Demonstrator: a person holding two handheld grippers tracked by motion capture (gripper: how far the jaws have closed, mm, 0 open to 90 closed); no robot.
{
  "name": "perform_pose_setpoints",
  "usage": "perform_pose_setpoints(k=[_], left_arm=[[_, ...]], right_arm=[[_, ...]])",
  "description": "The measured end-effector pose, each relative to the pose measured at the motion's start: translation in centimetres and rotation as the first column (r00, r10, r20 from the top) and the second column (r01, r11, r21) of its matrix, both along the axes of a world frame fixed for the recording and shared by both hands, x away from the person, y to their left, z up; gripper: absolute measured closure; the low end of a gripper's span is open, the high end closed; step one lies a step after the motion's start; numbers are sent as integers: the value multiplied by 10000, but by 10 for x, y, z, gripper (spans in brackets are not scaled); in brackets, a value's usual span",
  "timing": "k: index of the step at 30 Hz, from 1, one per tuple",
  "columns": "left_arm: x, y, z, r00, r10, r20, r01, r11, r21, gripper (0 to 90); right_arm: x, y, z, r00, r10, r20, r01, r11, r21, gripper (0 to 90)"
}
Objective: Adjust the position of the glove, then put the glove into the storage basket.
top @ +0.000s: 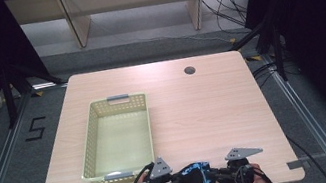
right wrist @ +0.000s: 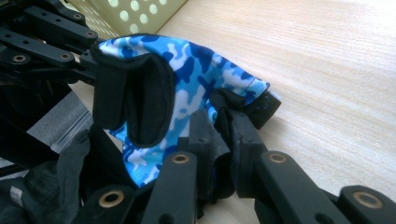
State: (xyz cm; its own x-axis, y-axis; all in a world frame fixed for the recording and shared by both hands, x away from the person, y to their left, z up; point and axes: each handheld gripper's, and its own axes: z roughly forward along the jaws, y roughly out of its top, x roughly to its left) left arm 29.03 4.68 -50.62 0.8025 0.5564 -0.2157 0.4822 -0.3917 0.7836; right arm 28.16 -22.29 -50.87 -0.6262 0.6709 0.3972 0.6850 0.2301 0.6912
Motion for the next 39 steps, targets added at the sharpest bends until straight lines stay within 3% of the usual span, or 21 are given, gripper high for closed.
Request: perform_pose_setpoints(k=[1, 2, 3, 4, 5, 9, 12, 13, 14, 15, 19, 21, 25, 26, 27, 31, 32, 34, 35, 38, 39], left_arm=[[-2, -1, 0, 9998, 162, -109, -164, 9996, -232, 816], [-2, 0, 0, 9997, 196, -161, -199, 9996, -198, 817], [-2, 1, 1, 9997, 219, -94, -221, 9993, -308, 817], [-2, 3, 2, 9999, 114, 62, -113, 9996, -259, 818], [-4, 3, 4, 9997, 212, 71, -210, 9992, -345, 819], [-8, 9, 13, 9996, 86, 260, -73, 9989, -466, 820], [-10, 15, 20, 9997, 106, 242, -94, 9987, -499, 819], [-11, 16, 22, 9997, 45, 232, -28, 9972, -749, 819], [-11, 17, 25, 9990, -25, 444, 61, 9968, -800, 819], [-14, 18, 28, 9995, 112, 288, -89, 9967, -809, 819], [-15, 25, 35, 9997, -106, 230, 126, 9963, -855, 819], [-16, 28, 38, 9988, -115, 474, 156, 9962, -852, 819], [-16, 37, 50, 9987, 67, 510, -28, 9971, -767, 819], [-15, 38, 53, 9985, 80, 549, -33, 9963, -857, 819], [-15, 41, 55, 9988, 98, 481, -56, 9963, -858, 820], [-10, 52, 65, 9978, 108, 651, -57, 9970, -771, 820], [-8, 55, 68, 9979, 113, 644, -66, 9973, -726, 820], [-4, 60, 70, 9978, 110, 657, -50, 9959, -907, 819], [-3, 64, 72, 9984, 209, 519, -164, 9962, -850, 819], [2, 72, 74, 9988, 226, 424, -184, 9953, -949, 819], [3, 73, 75, 9987, 297, 404, -258, 9951, -953, 819]], right_arm=[[-2, 2, 0, 9999, -102, -131, 105, 9998, 191, 817], [-1, 1, 1, 9999, 10, 162, -10, 10000, 6, 817], [-3, 3, 2, 9997, -96, -220, 99, 9998, 156, 817], [-2, 2, 3, 10000, -73, 23, 73, 10000, 44, 817], [-4, 3, 5, 9997, -108, -208, 113, 9996, 244, 817], [-6, 4, 12, 9995, 53, 310, -66, 9992, 398, 817], [-13, 5, 22, 9997, -191, 137, 182, 9978, 630, 818], [-13, 6, 23, 9990, -164, 419, 133, 9973, 727, 818], [-17, 8, 27, 9995, -284, 128, 272, 9960, 855, 818], [-18, 9, 28, 9978, -286, 605, 225, 9949, 985, 818], [-22, 10, 38, 9895, -58, 1445, -51, 9972, 750, 818], [-26, 14, 43, 9939, -86, 1098, -10, 9962, 873, 818], [-25, 21, 52, 9897, -26, 1430, -128, 9942, 1067, 818], [-28, 24, 58, 9948, -86, 1012, -24, 9942, 1079, 818], [-25, 26, 59, 9892, -25, 1465, -135, 9941, 1079, 818], [-16, 34, 70, 9834, 273, 1796, -445, 9947, 926, 818], [-16, 38, 73, 9900, 203, 1394, -354, 9937, 1061, 818], [-8, 42, 76, 9809, 509, 1876, -688, 9935, 905, 818], [-9, 45, 80, 9880, 428, 1484, -576, 9937, 966, 818], [-1, 53, 85, 9813, 698, 1794, -864, 9925, 867, 818], [-2, 55, 88, 9870, 584, 1500, -722, 9935, 881, 818]])
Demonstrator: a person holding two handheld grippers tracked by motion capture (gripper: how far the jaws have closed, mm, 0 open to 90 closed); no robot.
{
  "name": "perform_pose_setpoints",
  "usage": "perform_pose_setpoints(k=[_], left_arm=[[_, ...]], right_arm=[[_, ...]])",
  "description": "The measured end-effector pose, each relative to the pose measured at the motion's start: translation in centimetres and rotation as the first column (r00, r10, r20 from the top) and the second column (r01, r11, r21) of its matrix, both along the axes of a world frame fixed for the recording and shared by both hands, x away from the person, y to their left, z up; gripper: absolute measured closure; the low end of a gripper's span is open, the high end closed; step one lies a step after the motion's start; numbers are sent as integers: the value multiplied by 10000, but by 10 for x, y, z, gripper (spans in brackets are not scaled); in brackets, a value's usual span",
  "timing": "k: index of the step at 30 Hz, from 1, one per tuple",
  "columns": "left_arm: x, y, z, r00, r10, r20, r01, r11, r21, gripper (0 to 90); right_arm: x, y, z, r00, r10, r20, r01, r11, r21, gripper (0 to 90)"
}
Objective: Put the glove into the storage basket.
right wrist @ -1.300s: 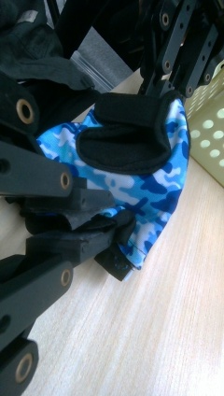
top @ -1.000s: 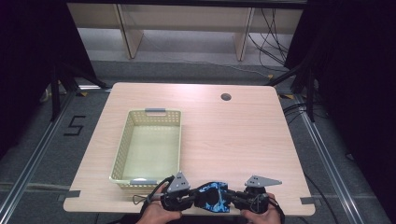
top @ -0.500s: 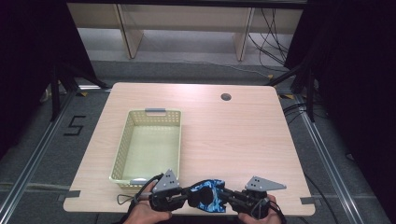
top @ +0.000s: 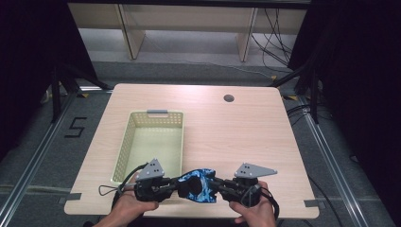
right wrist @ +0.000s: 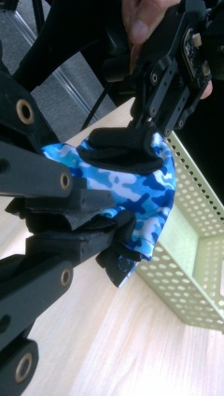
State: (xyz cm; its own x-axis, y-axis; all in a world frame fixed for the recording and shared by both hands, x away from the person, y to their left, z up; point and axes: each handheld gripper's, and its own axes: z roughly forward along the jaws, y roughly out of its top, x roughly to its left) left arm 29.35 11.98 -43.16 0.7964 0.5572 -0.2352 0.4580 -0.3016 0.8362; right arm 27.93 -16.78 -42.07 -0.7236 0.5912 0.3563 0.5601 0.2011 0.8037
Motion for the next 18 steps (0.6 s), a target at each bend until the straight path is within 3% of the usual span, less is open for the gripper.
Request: perform_pose_setpoints(k=[1, 6, 7, 8, 11, 12, 13, 14, 18], left_arm=[[2, 2, 1, 10000, 7, -24, -7, 10000, -29, 819], [13, 16, 9, 9998, 130, -157, -131, 9999, -65, 819], [15, 18, 11, 9996, 259, -116, -260, 9996, -101, 820], [18, 22, 13, 9995, 280, -123, -282, 9994, -202, 820], [23, 33, 21, 9992, 387, -118, -388, 9992, -83, 820], [25, 36, 22, 9989, 471, -56, -472, 9987, -169, 820], [27, 39, 25, 9984, 563, -103, -564, 9982, -179, 820], [29, 45, 27, 9981, 619, -8, -619, 9981, -39, 820], [36, 63, 29, 9948, 1010, -150, -1013, 9947, -200, 820]], right_arm=[[4, 1, 0, 9992, 171, 353, -169, 9998, -66, 818], [14, 16, 11, 9992, 379, 156, -378, 9993, -17, 818], [20, 18, 13, 9977, 516, 443, -513, 9986, -80, 818], [21, 21, 16, 9984, 443, 341, -438, 9989, -142, 818], [31, 32, 25, 9954, 737, 611, -725, 9971, -212, 818], [33, 36, 29, 9964, 692, 480, -686, 9975, -151, 819], [38, 39, 31, 9936, 789, 805, -770, 9967, -267, 819], [39, 42, 33, 9945, 778, 702, -769, 9969, -154, 819], [53, 62, 41, 9917, 1051, 743, -1023, 9939, -405, 819]])
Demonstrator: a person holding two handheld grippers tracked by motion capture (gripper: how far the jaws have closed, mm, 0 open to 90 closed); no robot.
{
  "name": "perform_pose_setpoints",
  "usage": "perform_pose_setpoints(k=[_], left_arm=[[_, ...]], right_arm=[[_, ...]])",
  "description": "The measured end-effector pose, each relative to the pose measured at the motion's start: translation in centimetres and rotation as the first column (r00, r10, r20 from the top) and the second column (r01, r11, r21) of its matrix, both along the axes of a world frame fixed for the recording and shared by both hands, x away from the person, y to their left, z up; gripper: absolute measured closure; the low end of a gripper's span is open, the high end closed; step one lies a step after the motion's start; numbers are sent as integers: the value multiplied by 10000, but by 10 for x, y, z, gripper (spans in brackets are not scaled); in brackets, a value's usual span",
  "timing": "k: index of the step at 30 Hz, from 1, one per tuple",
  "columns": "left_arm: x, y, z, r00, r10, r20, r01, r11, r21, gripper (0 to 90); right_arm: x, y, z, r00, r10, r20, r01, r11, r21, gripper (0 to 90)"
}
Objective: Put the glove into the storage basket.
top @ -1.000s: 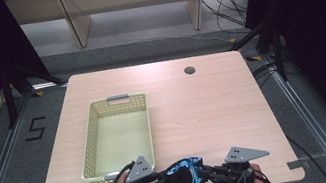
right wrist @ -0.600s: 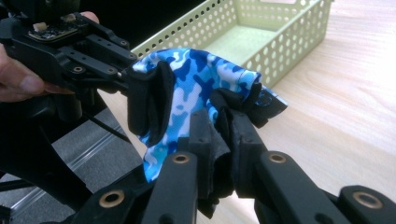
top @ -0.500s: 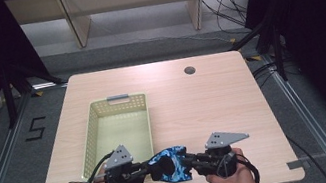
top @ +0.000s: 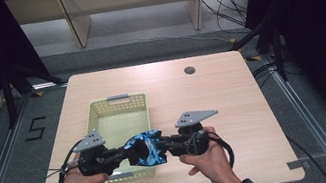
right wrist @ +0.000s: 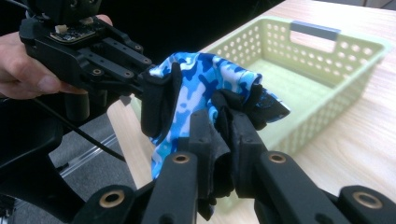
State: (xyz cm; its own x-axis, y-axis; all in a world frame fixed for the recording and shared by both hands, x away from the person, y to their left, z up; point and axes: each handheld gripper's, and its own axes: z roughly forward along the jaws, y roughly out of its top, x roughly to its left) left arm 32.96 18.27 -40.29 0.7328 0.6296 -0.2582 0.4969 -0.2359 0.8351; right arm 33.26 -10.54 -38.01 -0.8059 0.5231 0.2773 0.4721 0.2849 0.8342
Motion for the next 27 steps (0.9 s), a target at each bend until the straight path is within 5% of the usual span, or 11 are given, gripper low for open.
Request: perform_pose_setpoints(k=[13, 21, 27], left_arm=[[30, 56, -24, 9897, 849, -1152, -806, 9959, 416, 821], [33, 62, -45, 9773, 1036, -1846, -893, 9925, 838, 820], [32, 57, -50, 9772, 970, -1889, -705, 9873, 1421, 818]], right_arm=[[44, 72, -21, 9950, 284, -960, -357, 9966, -746, 819], [52, 88, -44, 9864, 272, -1621, -478, 9911, -1245, 819], [53, 90, -60, 9813, 177, -1916, -519, 9831, -1753, 819]])
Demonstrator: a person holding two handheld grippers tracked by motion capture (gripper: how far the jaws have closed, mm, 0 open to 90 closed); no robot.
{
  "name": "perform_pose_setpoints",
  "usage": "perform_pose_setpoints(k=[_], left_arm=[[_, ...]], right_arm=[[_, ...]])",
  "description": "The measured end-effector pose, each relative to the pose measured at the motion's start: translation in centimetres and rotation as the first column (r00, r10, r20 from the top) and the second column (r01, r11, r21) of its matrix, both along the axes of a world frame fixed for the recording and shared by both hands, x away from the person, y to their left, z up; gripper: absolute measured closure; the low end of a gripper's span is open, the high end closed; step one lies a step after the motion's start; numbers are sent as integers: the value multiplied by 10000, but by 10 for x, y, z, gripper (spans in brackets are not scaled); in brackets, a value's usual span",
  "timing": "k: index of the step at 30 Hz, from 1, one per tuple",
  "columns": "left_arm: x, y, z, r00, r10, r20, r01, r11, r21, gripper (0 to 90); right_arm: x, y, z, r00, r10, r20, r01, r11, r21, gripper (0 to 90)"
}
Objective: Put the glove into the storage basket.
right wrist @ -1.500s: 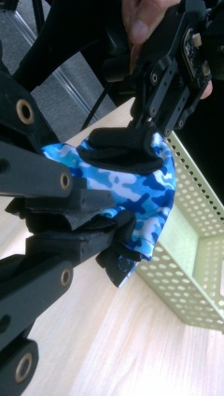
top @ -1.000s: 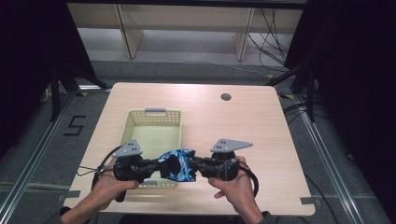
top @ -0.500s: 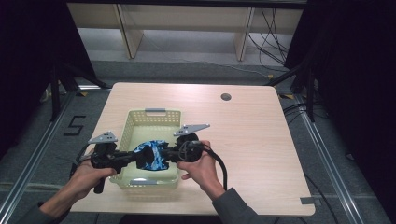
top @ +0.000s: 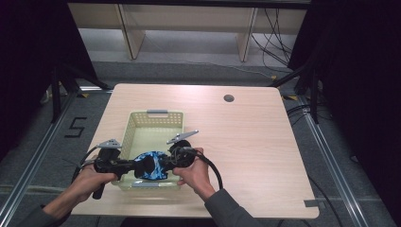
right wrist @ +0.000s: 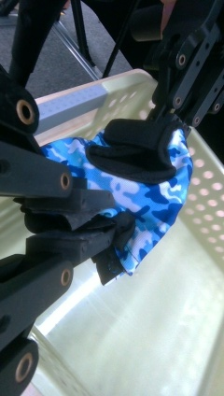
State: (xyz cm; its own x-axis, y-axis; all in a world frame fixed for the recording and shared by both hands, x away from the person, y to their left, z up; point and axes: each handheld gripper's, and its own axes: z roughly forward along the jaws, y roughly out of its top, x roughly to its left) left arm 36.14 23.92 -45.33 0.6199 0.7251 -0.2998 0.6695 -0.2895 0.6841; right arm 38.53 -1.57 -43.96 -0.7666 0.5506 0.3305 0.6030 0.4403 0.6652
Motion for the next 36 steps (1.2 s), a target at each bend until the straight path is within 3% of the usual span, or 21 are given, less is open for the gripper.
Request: perform_pose_setpoints(k=[4, 6, 8, 9, 10, 12, 15, 17, 19, 20, 25, 28, 32, 36], left_arm=[[1, -2, -3, 9996, -110, -267, 116, 9997, 235, 813], [1, -1, -4, 9985, -396, -389, 420, 9970, 646, 803], [2, -2, -5, 9983, -371, -446, 404, 9964, 750, 787], [2, -4, -6, 9992, 40, -405, -17, 9984, 563, 775], [4, -2, -6, 9989, -244, -399, 276, 9963, 814, 772], [4, -1, -5, 9985, -362, -416, 402, 9943, 989, 741], [4, 1, 2, 9986, -318, -416, 360, 9939, 1042, 660], [4, 3, 6, 9991, -351, -228, 375, 9930, 1124, 616], [4, 6, 11, 9989, -463, -109, 473, 9888, 1413, 587], [3, 5, 12, 9996, -256, -143, 272, 9916, 1265, 566], [1, 11, 16, 9993, -383, -50, 386, 9816, 1868, 510], [2, 14, 16, 9992, -326, -217, 360, 9820, 1854, 487], [0, 17, 22, 9999, -152, -74, 163, 9836, 1796, 454], [-5, 16, 28, 9992, 392, 78, -400, 9842, 1727, 395]], right_arm=[[1, 1, -5, 9999, 74, -121, -77, 9997, -212, 819], [0, 3, -8, 9998, 52, -212, -64, 9986, -527, 819], [0, 4, -10, 9996, 84, -272, -101, 9978, -661, 819], [0, 5, -10, 9996, 77, -261, -95, 9973, -721, 819], [1, 6, -11, 9992, 45, -387, -72, 9974, -711, 819], [3, 6, -14, 9994, 19, -345, -50, 9960, -895, 819], [3, 7, -17, 9982, -58, -599, -5, 9946, -1034, 819], [3, 8, -18, 9985, -13, -541, -48, 9937, -1121, 819], [1, 10, -17, 9961, -280, -835, 168, 9911, -1319, 819], [2, 10, -18, 9967, -214, -785, 107, 9910, -1337, 818], [2, 9, -18, 9971, -120, -755, 14, 9904, -1385, 818], [4, 9, -19, 9979, -34, -650, -61, 9895, -1444, 817], [3, 9, -18, 9967, -150, -796, 26, 9882, -1532, 813], [4, 10, -18, 9976, -180, -669, 74, 9877, -1565, 804]])
